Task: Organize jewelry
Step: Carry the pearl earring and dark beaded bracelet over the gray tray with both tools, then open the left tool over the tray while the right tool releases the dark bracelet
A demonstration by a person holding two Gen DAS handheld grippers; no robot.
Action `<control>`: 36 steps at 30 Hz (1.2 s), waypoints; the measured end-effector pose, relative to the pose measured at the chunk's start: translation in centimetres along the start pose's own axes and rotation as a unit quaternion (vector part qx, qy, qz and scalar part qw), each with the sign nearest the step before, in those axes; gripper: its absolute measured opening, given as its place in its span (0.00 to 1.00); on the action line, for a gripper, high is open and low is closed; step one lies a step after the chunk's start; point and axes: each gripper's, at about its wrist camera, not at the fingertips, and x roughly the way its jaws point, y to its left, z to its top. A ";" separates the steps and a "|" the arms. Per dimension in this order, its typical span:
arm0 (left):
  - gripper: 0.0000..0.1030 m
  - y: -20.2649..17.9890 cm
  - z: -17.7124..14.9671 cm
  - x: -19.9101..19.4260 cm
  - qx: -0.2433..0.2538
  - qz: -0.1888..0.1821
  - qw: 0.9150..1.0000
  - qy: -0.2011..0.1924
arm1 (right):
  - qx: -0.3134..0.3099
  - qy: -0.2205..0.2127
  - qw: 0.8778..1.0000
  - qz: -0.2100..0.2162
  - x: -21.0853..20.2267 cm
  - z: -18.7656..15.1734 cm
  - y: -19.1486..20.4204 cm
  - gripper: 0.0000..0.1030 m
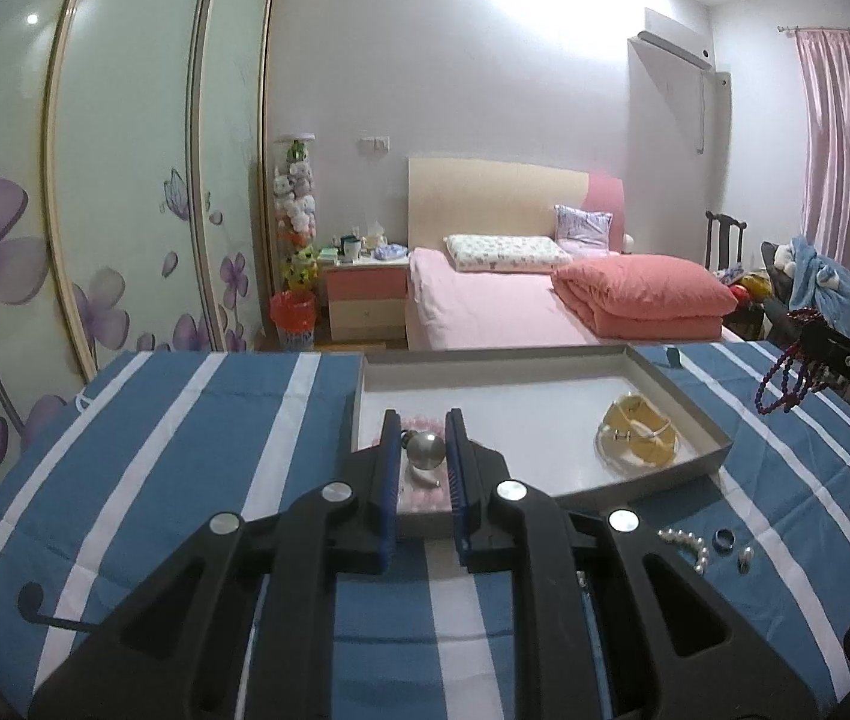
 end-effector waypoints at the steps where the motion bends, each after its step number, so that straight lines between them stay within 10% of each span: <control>1: 0.15 -0.1 0.1 0.0 0.001 0.001 1.000 -0.003 | -0.001 -0.003 1.000 -0.001 0.0 0.0 0.1 0.09; 36: 0.15 -1.8 3.1 7.6 -0.002 -0.012 1.000 -0.007 | -0.021 0.003 1.000 -0.005 7.7 0.4 -0.1 0.09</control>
